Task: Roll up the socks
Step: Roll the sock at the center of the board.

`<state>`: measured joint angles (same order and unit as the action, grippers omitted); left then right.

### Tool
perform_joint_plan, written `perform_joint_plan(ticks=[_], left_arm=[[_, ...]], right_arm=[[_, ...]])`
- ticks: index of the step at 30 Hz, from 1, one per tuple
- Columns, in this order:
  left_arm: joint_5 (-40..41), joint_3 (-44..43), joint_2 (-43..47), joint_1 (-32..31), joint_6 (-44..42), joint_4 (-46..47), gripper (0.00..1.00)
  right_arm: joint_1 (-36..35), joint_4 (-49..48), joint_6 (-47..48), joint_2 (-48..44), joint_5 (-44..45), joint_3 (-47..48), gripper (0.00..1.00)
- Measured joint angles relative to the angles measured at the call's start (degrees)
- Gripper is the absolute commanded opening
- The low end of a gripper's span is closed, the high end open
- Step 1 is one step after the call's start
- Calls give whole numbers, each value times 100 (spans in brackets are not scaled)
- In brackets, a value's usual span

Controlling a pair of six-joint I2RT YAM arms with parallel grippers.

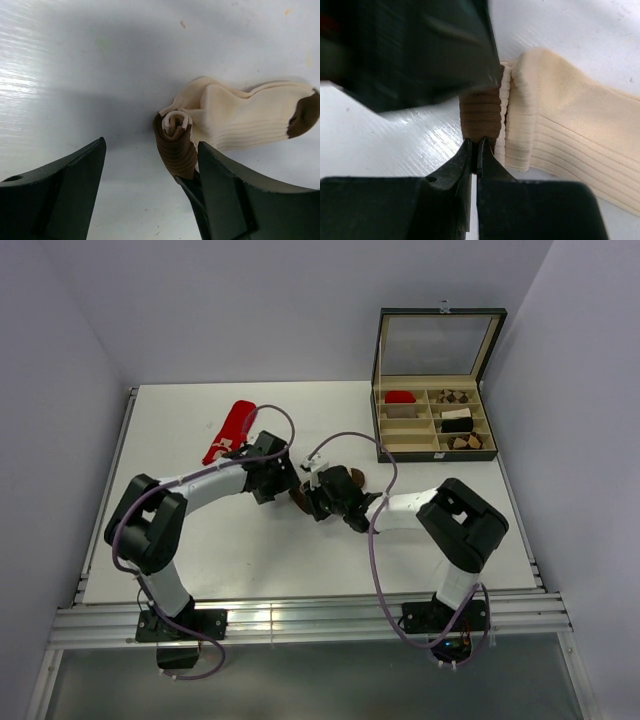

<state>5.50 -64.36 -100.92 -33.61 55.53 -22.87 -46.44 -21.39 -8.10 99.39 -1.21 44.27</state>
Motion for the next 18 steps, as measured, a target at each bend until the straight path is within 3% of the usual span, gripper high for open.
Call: perform_joint_plan(ticks=[7, 18], left_arm=[[42, 525, 577, 326, 422, 507, 84], [-216, 1397, 994, 313, 804, 1366, 80]], right_arm=[[614, 7, -374, 35, -1329, 2, 0], [1617, -192, -1705, 811, -3587, 339, 0]])
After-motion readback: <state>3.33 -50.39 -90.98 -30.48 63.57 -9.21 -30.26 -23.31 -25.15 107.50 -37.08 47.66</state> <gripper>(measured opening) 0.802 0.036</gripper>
